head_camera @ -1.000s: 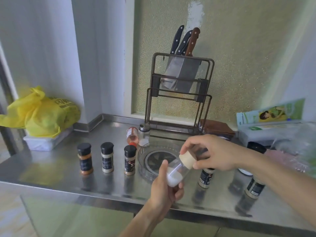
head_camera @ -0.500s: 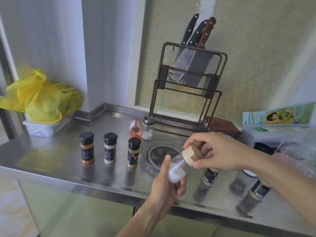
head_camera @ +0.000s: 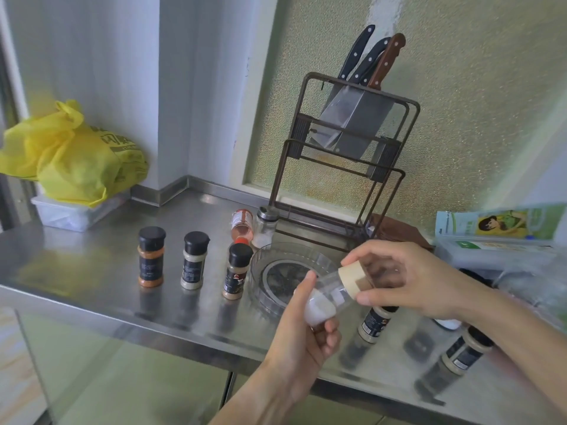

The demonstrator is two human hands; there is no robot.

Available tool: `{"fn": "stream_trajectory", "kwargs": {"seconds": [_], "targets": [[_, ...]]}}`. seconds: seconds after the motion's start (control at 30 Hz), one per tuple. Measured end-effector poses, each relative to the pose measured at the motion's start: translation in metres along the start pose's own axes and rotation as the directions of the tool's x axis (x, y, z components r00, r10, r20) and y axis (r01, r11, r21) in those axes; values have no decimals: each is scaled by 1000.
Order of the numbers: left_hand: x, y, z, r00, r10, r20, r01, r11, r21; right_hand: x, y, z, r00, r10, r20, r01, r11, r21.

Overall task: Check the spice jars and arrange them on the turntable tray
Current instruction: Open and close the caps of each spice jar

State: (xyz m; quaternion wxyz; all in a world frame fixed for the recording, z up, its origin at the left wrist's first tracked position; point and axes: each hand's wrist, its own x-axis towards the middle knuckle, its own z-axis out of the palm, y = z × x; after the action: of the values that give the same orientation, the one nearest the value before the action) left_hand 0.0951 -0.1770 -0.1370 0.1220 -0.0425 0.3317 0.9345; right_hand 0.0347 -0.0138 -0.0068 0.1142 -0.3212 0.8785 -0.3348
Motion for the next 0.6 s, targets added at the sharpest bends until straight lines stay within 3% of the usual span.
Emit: {"fn": "stream_trajectory", "kwargs": {"seconds": [0.2,0.43,0.6], "targets": [[-6,-2,5,993,-103,57,109,988,-110,-5,-8,-13,998,-62,33,64,996,-67],[-12,-5,1,985,-66,158,93,981,-168,0,-30,-19,996,86,32,-75,963,-260],[-15,-4,1,979,-27,203,60,985,-160,-3,-39,-26,984,89,152,-55,976,-211]]}}
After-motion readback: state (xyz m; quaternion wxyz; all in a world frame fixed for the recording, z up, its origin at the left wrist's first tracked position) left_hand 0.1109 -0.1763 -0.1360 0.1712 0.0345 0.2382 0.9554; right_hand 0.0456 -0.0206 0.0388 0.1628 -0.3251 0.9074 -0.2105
